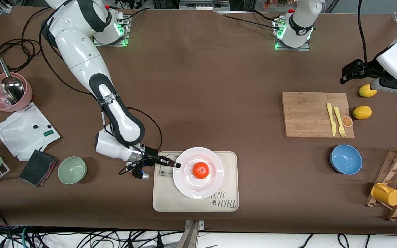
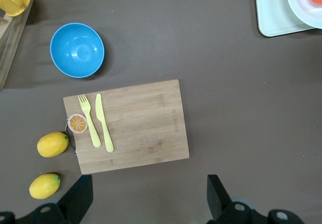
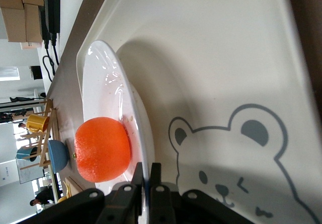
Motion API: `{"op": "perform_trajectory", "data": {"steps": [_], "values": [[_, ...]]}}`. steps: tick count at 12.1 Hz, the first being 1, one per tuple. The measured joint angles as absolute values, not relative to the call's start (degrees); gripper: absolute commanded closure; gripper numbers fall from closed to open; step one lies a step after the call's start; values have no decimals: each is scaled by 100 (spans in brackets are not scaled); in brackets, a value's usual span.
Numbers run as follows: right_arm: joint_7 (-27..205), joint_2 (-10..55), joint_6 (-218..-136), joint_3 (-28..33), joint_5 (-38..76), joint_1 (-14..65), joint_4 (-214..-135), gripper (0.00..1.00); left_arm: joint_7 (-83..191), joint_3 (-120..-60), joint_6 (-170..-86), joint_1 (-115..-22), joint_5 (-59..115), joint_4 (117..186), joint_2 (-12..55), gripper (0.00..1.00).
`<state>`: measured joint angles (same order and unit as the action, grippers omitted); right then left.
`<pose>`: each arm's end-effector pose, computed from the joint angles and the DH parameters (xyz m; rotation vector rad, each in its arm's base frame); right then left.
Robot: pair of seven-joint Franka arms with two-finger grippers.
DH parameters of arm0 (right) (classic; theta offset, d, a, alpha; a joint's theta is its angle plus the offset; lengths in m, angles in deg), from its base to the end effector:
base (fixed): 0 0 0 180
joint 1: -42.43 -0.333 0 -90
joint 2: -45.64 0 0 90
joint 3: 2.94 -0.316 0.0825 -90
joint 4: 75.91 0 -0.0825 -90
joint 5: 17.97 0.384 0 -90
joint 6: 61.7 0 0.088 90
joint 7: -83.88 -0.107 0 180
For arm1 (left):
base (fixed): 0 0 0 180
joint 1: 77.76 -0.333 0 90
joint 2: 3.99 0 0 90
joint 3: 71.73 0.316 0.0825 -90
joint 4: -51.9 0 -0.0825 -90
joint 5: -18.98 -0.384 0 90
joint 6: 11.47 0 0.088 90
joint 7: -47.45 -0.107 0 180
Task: Place orange and plate with both arms
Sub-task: 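Lower the plate onto the placemat and open the right gripper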
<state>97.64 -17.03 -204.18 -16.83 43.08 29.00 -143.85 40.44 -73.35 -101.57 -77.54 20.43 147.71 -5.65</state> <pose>0.7139 0.2984 0.1421 -2.1999 0.3048 -0.0761 0.5421 -0.0203 0.5928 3.1029 -0.2386 -0.1082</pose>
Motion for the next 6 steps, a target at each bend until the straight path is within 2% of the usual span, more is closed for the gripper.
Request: {"op": "perform_trajectory", "data": {"steps": [1, 2, 6], "values": [[9763, -1703, -20418, -1683, 4212, 2918, -14381, 80, 4044, -7335, -10157, -7754, 2043, 14771, -565, 0], [9763, -1703, -20418, -1683, 4171, 2931, -14379, 72, 4044, -7335, -10157, -7754, 2043, 14771, -565, 0], [9758, -1673, -20417, -1684, 3938, 2955, -14404, 66, 4044, -7335, -10157, -7754, 2043, 14771, -565, 0]]}}
